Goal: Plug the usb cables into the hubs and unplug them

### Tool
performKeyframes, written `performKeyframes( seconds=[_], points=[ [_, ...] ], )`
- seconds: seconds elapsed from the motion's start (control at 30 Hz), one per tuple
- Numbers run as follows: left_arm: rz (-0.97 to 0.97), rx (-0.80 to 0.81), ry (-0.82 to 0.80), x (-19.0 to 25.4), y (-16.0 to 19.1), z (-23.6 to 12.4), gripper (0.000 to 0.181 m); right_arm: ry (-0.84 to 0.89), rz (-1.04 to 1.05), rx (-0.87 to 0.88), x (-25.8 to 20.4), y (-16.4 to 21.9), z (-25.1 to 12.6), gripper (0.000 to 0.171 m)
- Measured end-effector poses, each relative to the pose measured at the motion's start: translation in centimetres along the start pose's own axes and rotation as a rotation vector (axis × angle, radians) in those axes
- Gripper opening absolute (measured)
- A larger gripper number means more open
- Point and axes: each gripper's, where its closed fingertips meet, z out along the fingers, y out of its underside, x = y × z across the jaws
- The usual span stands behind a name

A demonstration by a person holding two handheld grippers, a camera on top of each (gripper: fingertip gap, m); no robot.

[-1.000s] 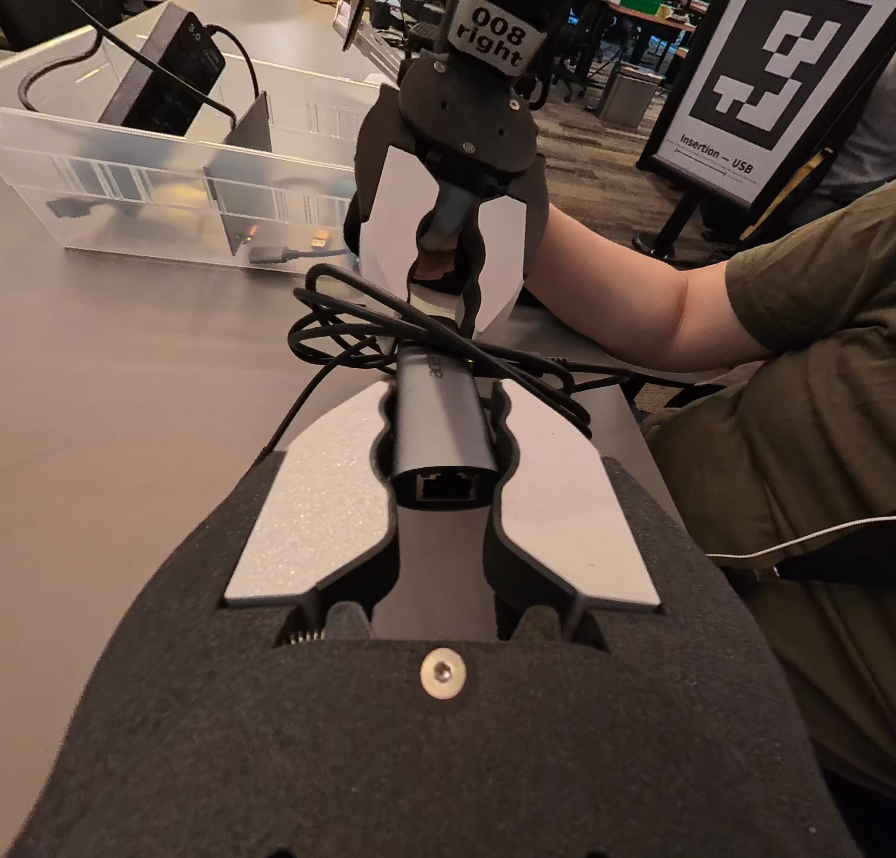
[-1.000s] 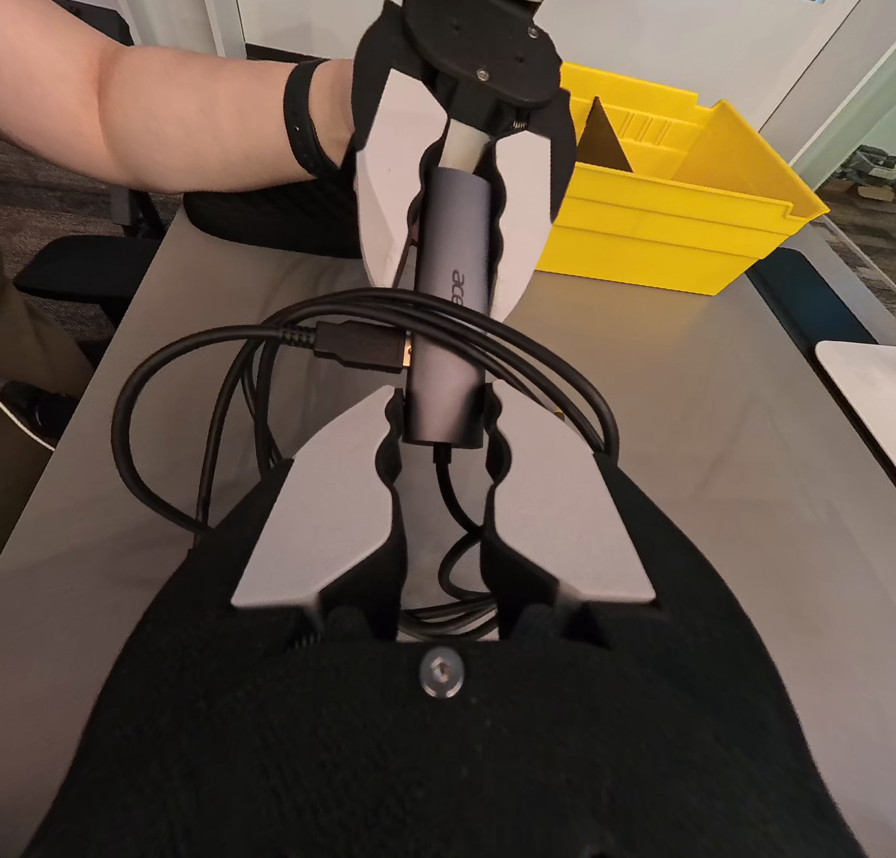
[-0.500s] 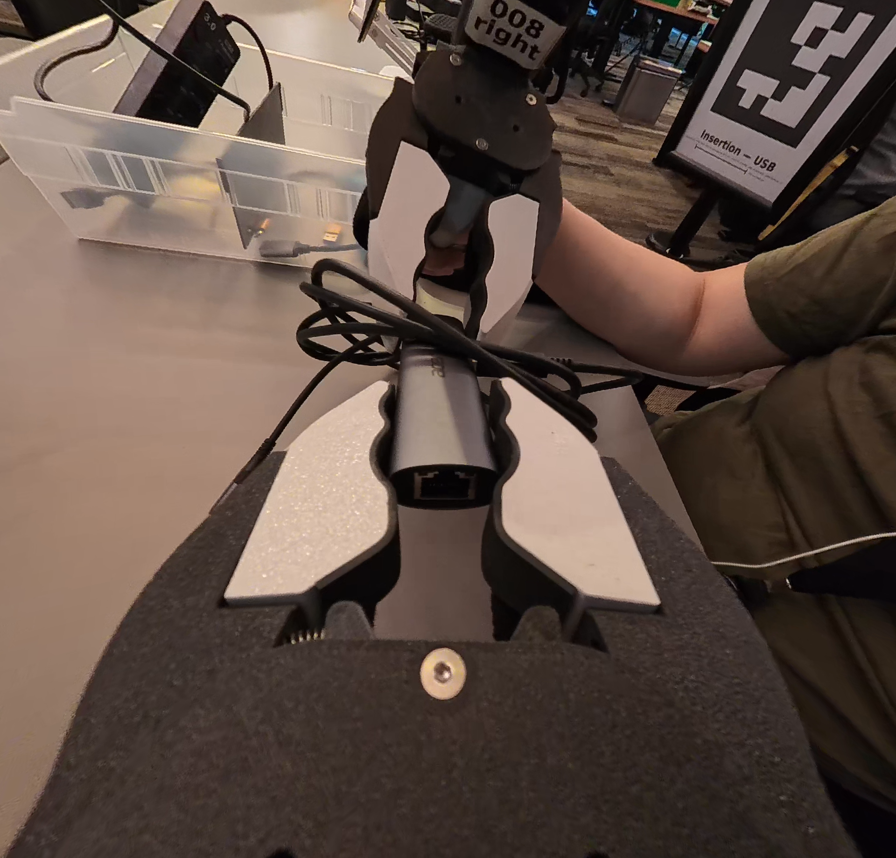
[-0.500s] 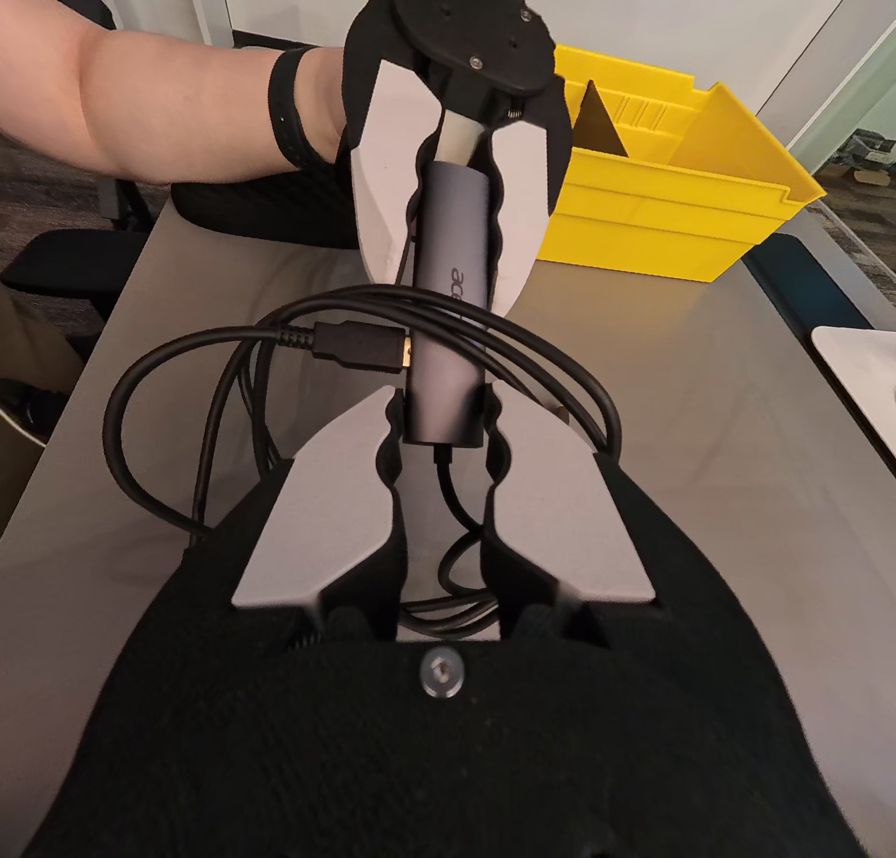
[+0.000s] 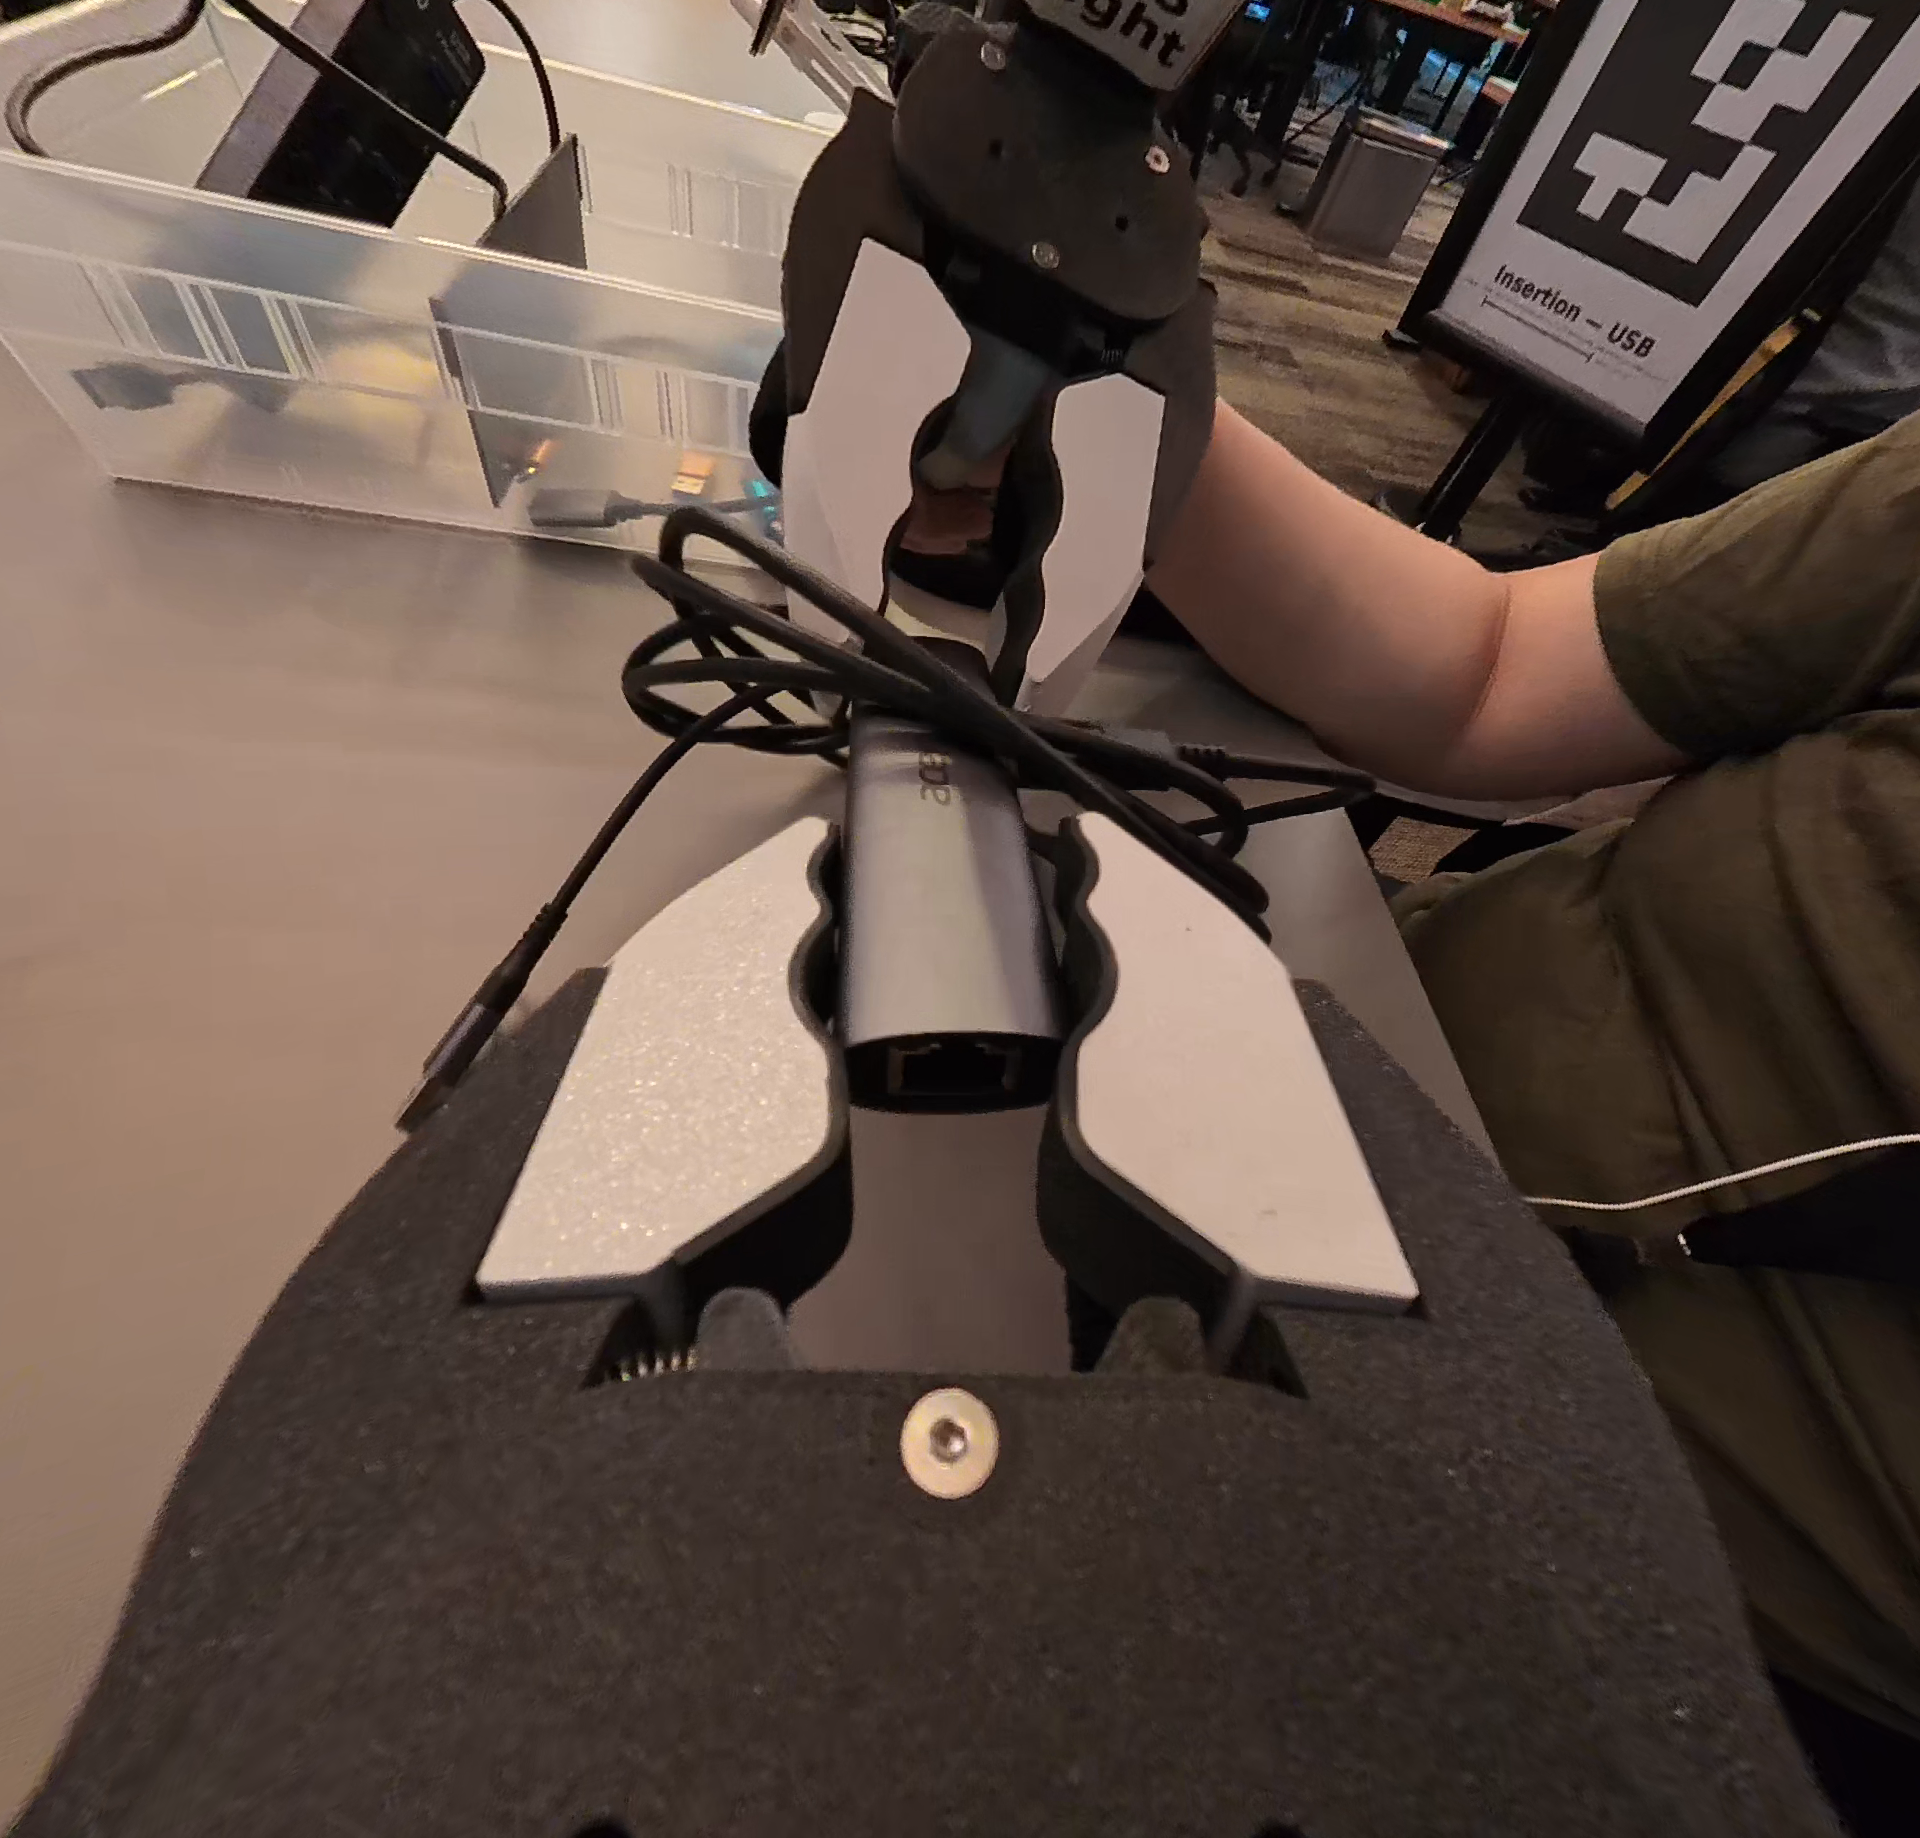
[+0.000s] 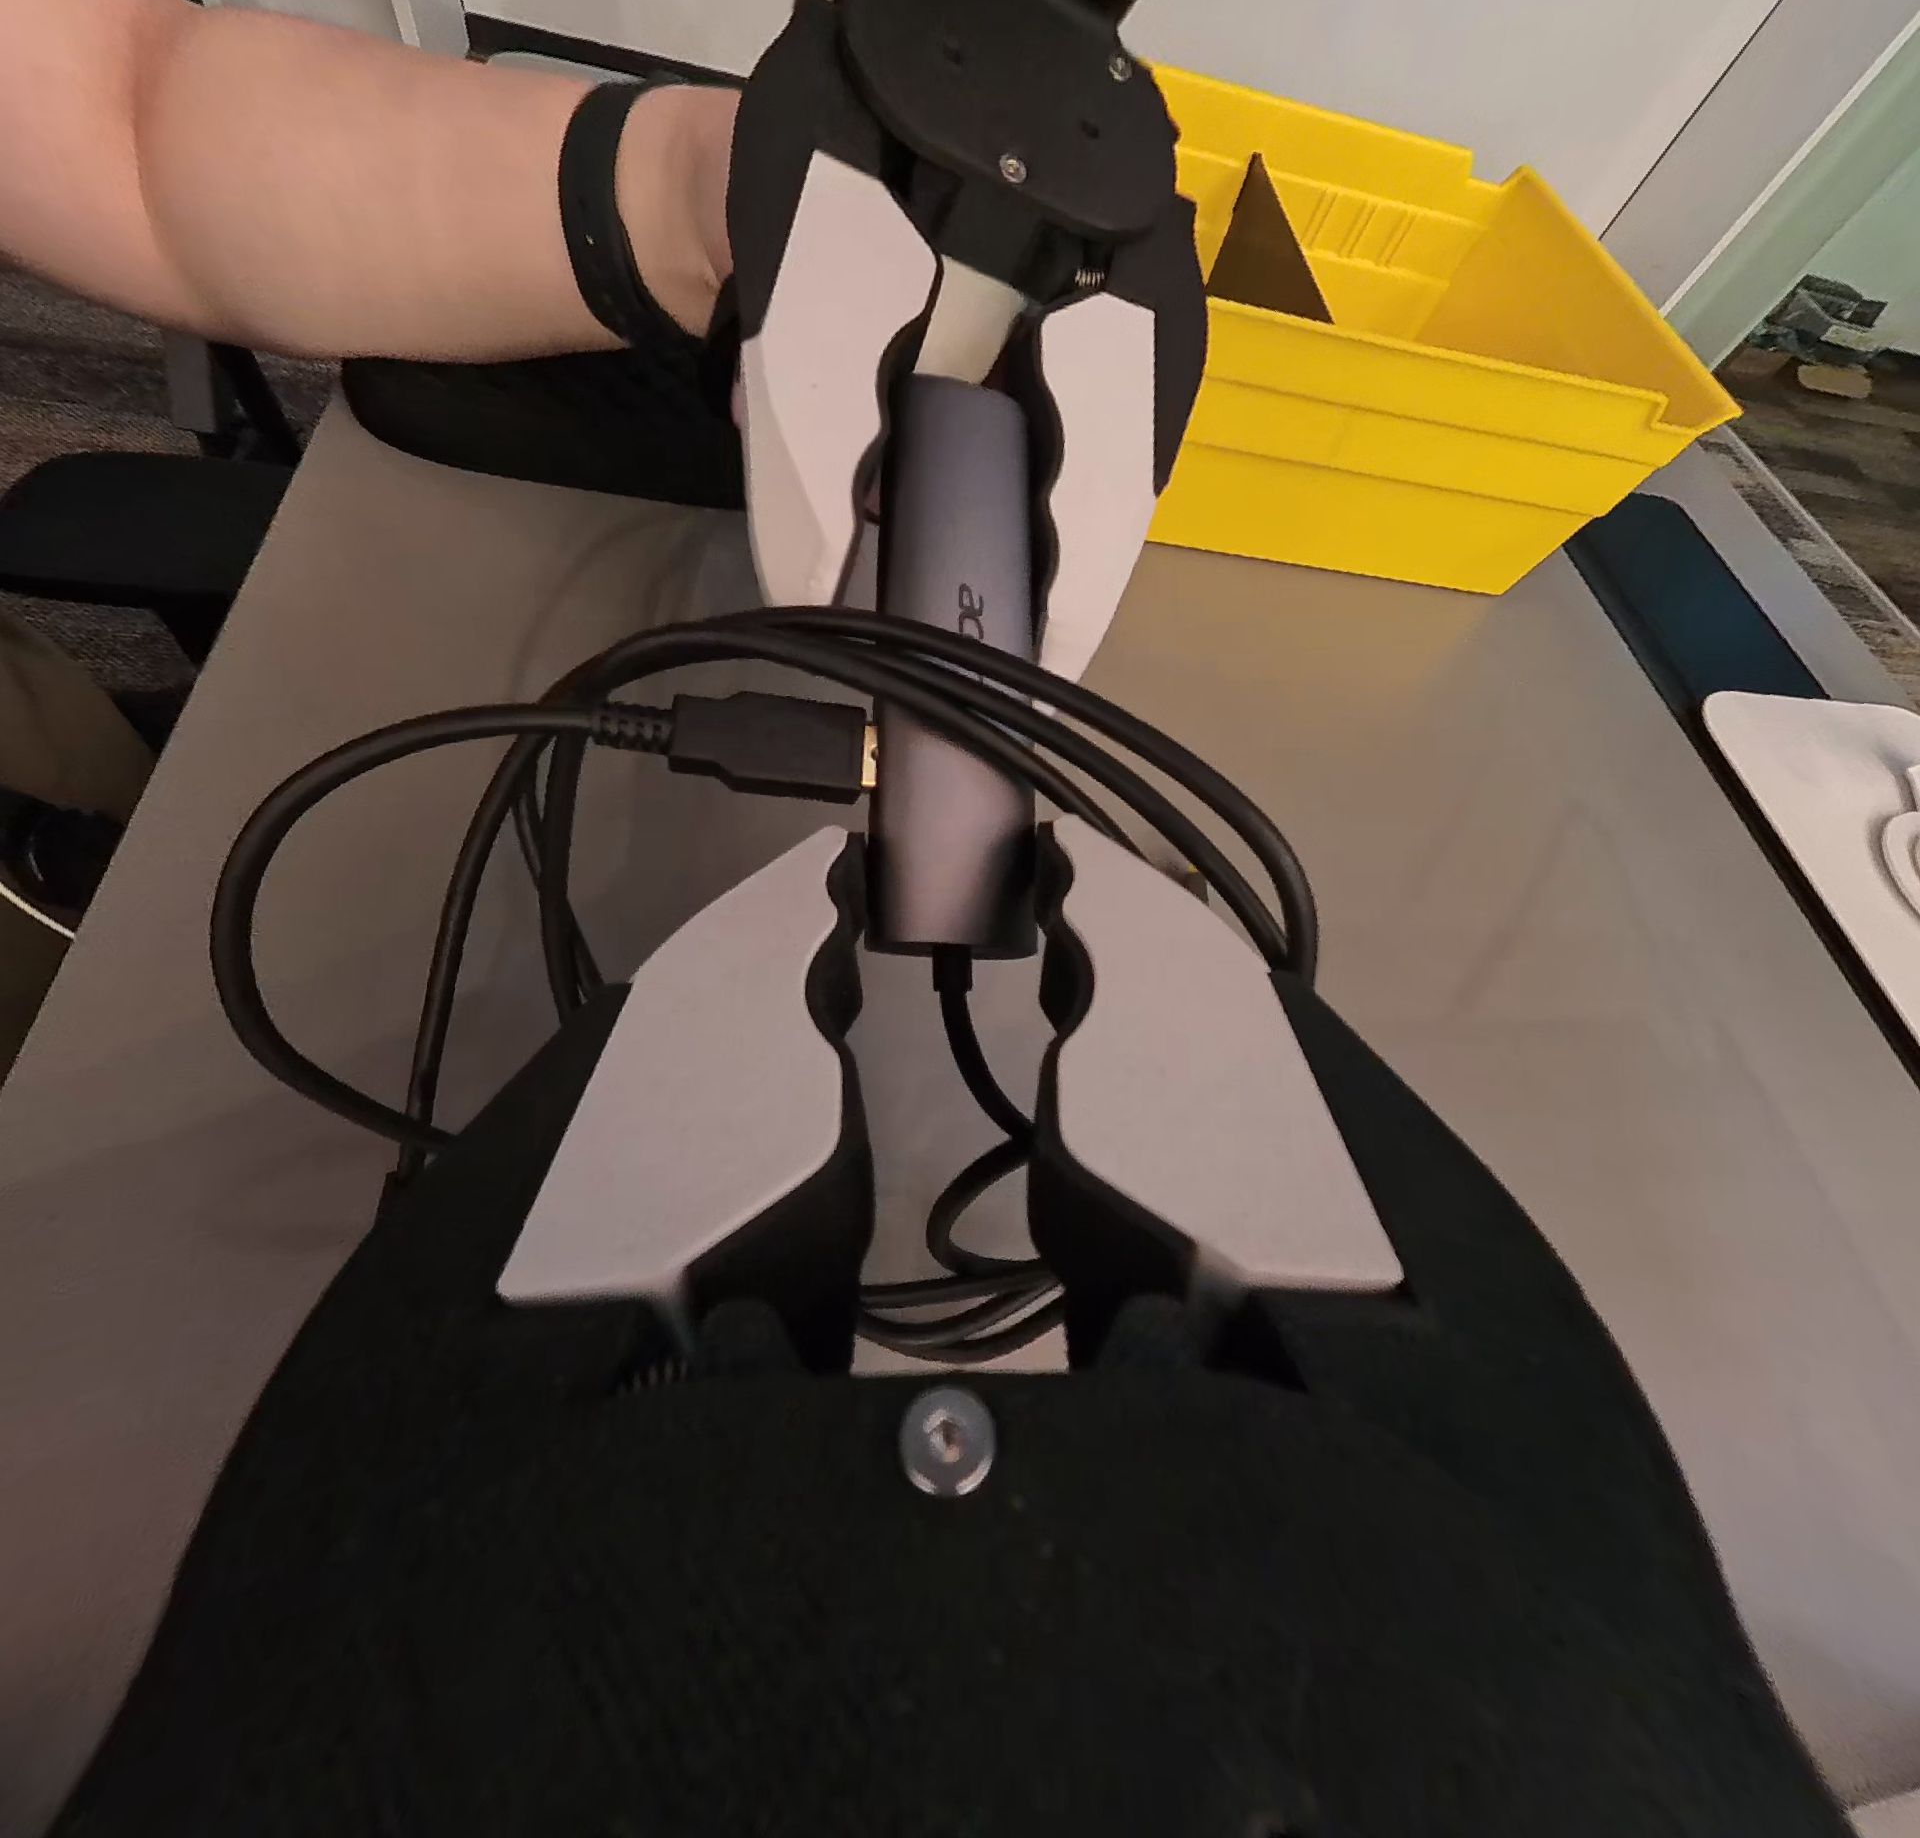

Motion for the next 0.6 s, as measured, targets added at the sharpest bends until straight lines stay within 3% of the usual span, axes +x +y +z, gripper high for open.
performKeyframes(
  seconds=[0.37, 0.6],
  points=[
    [0.044, -0.053, -0.023, -0.2, 0.9, 0.3, 0.041, 0.007, -0.01, -0.013, 0.1, 0.2, 0.2, 0.032],
    [0.005, 0.019, -0.034, -0.5, -0.3, 0.1, 0.039, 0.033, -0.006, -0.001, 0.6, 0.2, 0.1, 0.032]
  ],
)
